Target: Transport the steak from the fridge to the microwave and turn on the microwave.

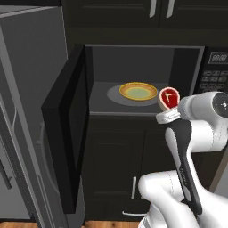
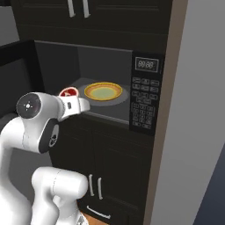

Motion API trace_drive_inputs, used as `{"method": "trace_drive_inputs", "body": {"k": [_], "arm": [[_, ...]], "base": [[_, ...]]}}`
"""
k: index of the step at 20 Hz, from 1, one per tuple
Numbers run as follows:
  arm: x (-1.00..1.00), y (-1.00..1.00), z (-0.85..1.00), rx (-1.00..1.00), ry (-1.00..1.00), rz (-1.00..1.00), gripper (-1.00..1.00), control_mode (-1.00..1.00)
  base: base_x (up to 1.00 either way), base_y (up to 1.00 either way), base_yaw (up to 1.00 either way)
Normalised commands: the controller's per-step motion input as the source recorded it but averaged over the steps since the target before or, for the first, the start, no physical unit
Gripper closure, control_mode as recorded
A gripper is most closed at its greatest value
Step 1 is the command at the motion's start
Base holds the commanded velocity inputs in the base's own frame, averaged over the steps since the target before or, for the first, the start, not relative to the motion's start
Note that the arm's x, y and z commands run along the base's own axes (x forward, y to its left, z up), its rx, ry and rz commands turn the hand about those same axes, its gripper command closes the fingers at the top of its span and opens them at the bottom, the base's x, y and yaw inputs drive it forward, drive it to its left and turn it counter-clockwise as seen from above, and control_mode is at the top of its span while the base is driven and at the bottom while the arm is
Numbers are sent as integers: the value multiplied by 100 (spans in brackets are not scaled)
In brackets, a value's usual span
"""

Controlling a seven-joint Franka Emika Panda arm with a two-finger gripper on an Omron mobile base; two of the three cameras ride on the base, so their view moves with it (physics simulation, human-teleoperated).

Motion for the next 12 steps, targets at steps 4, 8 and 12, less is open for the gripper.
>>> {"method": "trace_drive_inputs", "body": {"k": [4,8,12], "arm": [[27,9,-2,0,-5,0,100,-100],[22,1,-4,0,-7,0,100,-100],[28,0,-7,0,-6,0,100,-100]], "base": [[0,0,0],[0,0,0],[0,0,0]]}}
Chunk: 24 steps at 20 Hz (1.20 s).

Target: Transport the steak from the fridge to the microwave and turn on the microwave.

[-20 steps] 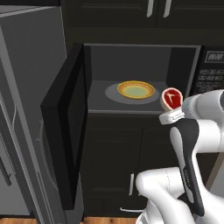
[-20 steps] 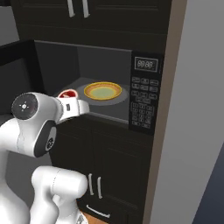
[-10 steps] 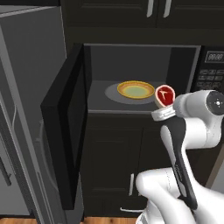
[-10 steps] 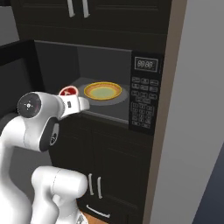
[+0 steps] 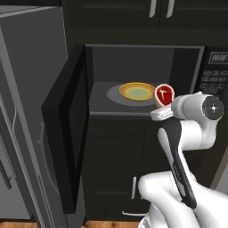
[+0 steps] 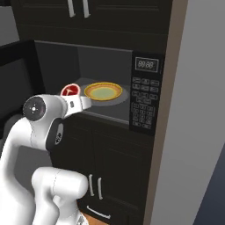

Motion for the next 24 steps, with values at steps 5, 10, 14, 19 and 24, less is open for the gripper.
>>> {"method": "trace_drive_inputs", "body": {"k": [5,10,14,19,24], "arm": [[36,1,-8,0,-1,0,100,-100],[42,1,-5,0,0,0,100,-100],[42,0,-4,0,0,0,100,-100],[44,0,-7,-2,0,0,100,-100],[45,4,-13,-5,1,0,100,-100]], "base": [[0,0,0],[0,0,0],[0,0,0],[0,0,0],[0,0,0]]}}
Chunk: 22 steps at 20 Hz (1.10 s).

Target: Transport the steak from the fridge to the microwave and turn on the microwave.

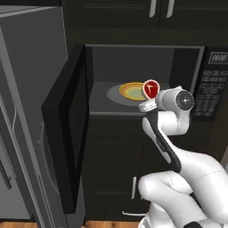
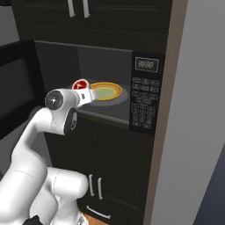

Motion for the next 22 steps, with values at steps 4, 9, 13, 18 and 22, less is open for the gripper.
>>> {"method": "trace_drive_inputs", "body": {"k": [4,9,13,18,22], "arm": [[43,6,-19,-5,0,0,100,-100],[45,0,-7,0,0,0,100,-100],[39,0,0,0,0,0,100,-100],[35,0,0,0,0,0,100,-100],[43,0,-4,0,0,0,100,-100]], "base": [[0,0,0],[0,0,0],[0,0,0],[0,0,0],[0,0,0]]}}
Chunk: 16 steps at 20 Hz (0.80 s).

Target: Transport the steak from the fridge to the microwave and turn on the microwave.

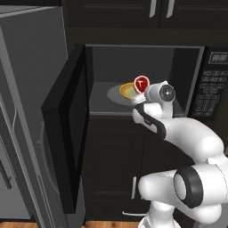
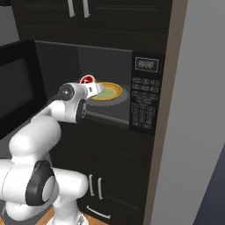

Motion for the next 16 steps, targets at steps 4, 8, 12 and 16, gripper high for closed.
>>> {"method": "trace_drive_inputs", "body": {"k": [4,8,12,16], "arm": [[51,0,-2,0,6,0,100,-100],[49,0,-6,3,17,0,100,-100],[45,0,-6,6,13,0,100,-100],[37,0,-6,7,4,0,100,-100]], "base": [[0,0,0],[0,0,0],[0,0,0],[0,0,0]]}}
